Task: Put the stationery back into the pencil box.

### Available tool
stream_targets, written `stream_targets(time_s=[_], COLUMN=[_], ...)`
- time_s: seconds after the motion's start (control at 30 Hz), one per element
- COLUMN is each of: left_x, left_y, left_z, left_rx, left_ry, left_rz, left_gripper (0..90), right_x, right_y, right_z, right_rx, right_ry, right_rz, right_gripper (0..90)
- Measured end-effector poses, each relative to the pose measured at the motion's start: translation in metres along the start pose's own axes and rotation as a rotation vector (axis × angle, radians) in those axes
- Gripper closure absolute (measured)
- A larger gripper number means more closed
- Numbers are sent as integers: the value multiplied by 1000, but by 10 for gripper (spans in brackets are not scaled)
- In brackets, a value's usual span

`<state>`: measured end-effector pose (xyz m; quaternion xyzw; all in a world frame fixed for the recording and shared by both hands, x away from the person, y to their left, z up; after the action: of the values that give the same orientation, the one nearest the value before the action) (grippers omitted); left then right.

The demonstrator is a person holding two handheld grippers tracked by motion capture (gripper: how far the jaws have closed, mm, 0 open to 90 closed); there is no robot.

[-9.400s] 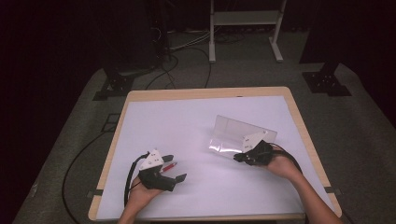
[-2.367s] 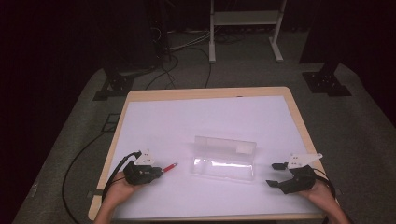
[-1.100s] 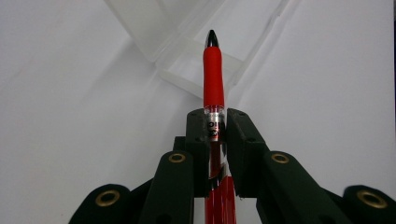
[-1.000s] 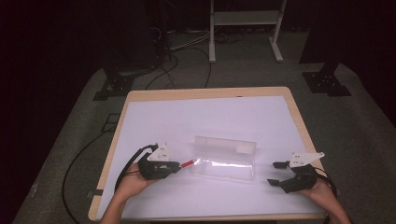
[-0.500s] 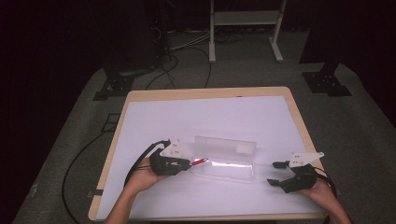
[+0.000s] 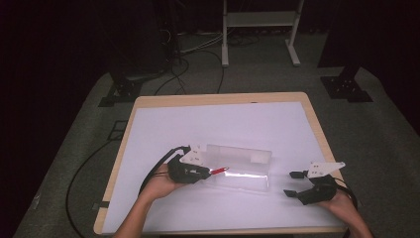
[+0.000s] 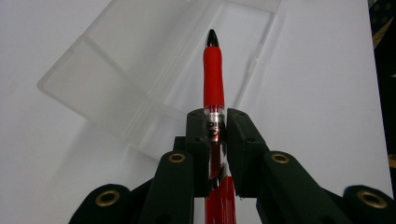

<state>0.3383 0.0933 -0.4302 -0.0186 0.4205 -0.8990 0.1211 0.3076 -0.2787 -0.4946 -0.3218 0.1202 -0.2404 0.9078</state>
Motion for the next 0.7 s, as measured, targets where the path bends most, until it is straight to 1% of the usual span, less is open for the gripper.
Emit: stream_targets(time_s=[0.13, 0.23, 0.37, 0.7], left_x=[0, -1, -2, -4], left_y=[5, 9, 15, 21], left_z=[4, 6, 11, 18], left_rx=[-1, -3, 2, 15], left_ry=[7, 7, 12, 16], left_rz=[-20, -27, -32, -39], left_gripper=[794, 794, 794, 793], right_x=[1, 1, 2, 2], right_y=[0, 0, 1, 2], right_z=[-1, -1, -2, -1], right_rx=[0, -2, -5, -10], right_ry=[1, 4, 5, 1], right_rz=[-3, -2, -6, -8], right_gripper=[273, 273, 271, 264])
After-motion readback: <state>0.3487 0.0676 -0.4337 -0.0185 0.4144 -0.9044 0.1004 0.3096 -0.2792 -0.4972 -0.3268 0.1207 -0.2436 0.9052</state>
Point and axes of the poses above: each handheld gripper's, and its own axes: y roughly forward along the jaws, z roughly out of its top, x roughly to its right, the point moved 4 cm from there along y, roughly forward along the jaws, and after that the axes turned 2 degrees about -x, right-handed, at the moved point
